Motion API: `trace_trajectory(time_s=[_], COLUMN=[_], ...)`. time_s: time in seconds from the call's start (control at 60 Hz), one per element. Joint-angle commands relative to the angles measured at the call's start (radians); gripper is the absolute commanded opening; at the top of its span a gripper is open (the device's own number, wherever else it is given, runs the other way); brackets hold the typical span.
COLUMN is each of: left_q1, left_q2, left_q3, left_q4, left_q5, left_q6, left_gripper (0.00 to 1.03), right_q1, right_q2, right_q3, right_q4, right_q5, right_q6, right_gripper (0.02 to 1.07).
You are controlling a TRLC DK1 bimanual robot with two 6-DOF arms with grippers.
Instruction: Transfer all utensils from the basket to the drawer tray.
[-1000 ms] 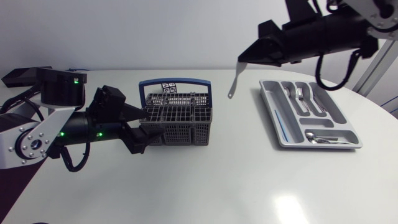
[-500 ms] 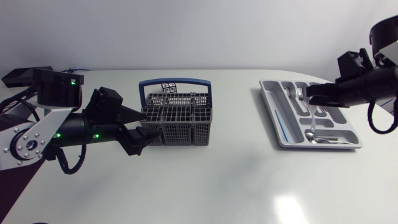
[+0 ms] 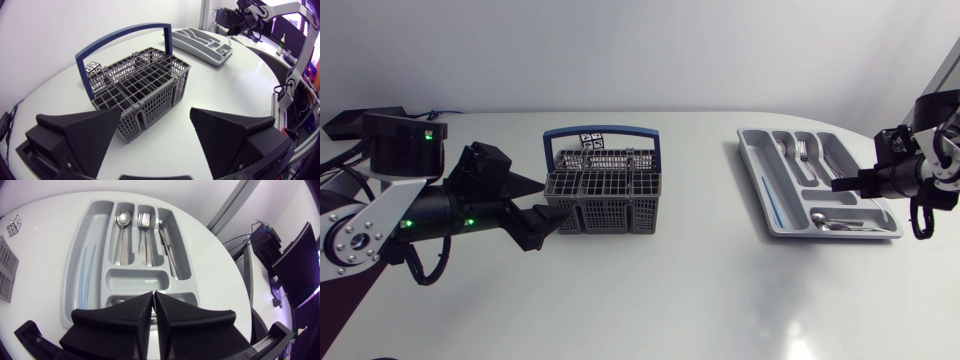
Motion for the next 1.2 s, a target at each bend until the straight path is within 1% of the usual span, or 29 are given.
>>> trace_trajectory(time_s=[0.0,0.033,0.133,0.217,0.25,0.283,0.317,0.333,0.367,0.433,0.467,0.6,0.717,0.783,0.867,0.983,1.05,1.183], left_q1=[-0.002,-0.002,-0.002,-0.002,-0.002,0.000,0.003,0.003,0.004,0.004,0.004,0.003,0.003,0.007,0.015,0.053,0.075,0.126], left_q2=[-0.022,-0.028,-0.036,-0.043,-0.046,-0.049,-0.052,-0.056,-0.059,-0.065,-0.066,-0.074,-0.092,-0.112,-0.157,-0.223,-0.250,-0.299], left_q3=[-0.032,-0.037,-0.043,-0.051,-0.052,-0.055,-0.057,-0.058,-0.060,-0.063,-0.065,-0.071,-0.085,-0.094,-0.111,-0.134,-0.149,-0.186], left_q4=[-0.007,-0.009,-0.010,-0.010,-0.010,-0.010,-0.009,-0.009,-0.009,-0.009,-0.009,-0.015,-0.013,-0.010,-0.007,-0.006,-0.003,0.014], left_q5=[-0.006,-0.009,-0.023,-0.028,-0.028,-0.029,-0.029,-0.029,-0.029,-0.035,-0.049,-0.077,-0.078,-0.098,-0.114,-0.115,-0.115,-0.115], left_q6=[0.007,0.007,0.007,0.007,0.007,0.002,-0.002,-0.005,-0.010,-0.011,-0.007,-0.007,-0.005,-0.001,0.004,-0.002,-0.016,-0.053], left_gripper=[0.96,0.96,0.96,0.96,0.96,0.96,0.96,0.96,0.96,0.96,0.96,0.96,0.97,0.97,0.97,0.97,0.97,0.97], right_q1=[-0.009,-0.007,0.014,0.033,0.037,0.042,0.047,0.050,0.056,0.064,0.076,0.129,0.199,0.238,0.287,0.349,0.384,0.407], right_q2=[0.053,0.072,0.114,0.131,0.126,0.111,0.099,0.085,0.066,0.014,-0.024,-0.168,-0.257,-0.302,-0.365,-0.444,-0.484,-0.556], right_q3=[-0.034,-0.046,-0.075,-0.093,-0.098,-0.107,-0.112,-0.116,-0.123,-0.133,-0.141,-0.172,-0.192,-0.196,-0.213,-0.233,-0.239,-0.261], right_q4=[0.044,0.071,0.134,0.157,0.157,0.156,0.154,0.148,0.146,0.137,0.126,0.094,0.064,0.044,0.042,0.027,0.011,0.002], right_q5=[0.030,0.048,0.080,0.096,0.096,0.094,0.093,0.093,0.090,0.077,0.054,0.014,0.016,0.016,0.016,0.024,0.050,0.062], right_q6=[-0.033,-0.038,-0.044,-0.044,-0.041,-0.041,-0.043,-0.043,-0.043,-0.043,-0.043,-0.026,0.033,0.080,0.089,0.080,0.071,0.089], right_gripper=[0.14,0.15,0.32,0.57,0.64,0.74,0.81,0.87,0.92,0.99,1.02,1.02,1.02,1.02,1.02,1.02,1.02,1.02])
